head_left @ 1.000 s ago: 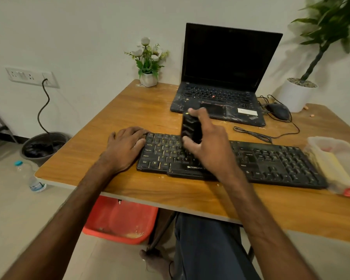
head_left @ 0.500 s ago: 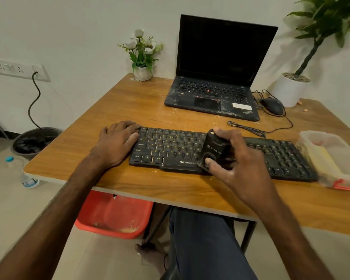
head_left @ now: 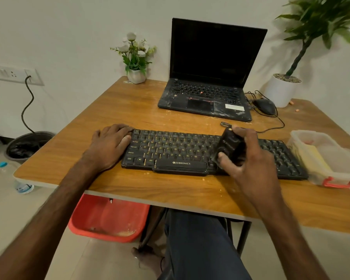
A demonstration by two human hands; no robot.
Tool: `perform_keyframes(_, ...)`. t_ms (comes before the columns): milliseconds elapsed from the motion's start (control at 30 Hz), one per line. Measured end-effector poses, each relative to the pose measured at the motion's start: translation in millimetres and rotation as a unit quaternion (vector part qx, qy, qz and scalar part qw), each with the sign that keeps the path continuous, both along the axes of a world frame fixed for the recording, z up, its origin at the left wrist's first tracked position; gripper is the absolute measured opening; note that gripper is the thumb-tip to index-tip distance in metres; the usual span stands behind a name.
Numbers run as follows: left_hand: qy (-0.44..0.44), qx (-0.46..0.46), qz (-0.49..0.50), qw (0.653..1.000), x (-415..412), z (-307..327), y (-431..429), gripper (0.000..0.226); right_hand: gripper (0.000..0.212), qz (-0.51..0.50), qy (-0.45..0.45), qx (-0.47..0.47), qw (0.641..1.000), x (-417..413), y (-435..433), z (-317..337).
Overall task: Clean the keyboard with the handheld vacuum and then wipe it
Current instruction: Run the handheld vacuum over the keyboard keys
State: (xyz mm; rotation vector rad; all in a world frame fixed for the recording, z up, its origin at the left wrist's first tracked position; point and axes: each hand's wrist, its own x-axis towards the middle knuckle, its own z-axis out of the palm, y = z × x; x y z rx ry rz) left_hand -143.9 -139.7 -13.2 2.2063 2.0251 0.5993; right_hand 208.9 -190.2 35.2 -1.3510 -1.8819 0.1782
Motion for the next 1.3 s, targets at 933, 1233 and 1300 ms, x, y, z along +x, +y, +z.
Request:
perform_keyframes(933, -0.017, 0.009, -0.028, 0.999, -3.9, -1.7, 0.8, 0.073, 0.060, -0.024, 0.422, -0.117, 0.899, 25.5, 49.0, -6.3)
perform_keyframes(1233, -0.123, 0.027, -0.027, 0.992, 1.1, 2.1, -5.8, 0.062, 0.071, 0.008, 0.593, -0.161, 0.789, 35.9, 48.1, 11.0)
perform_keyframes(1300, -0.126, 0.024, -0.021, 0.991, 0.8, 2.3, -5.9, 0.063, 0.080, 0.016, 0.611, -0.166, 0.774, 39.5, 47.2, 13.6)
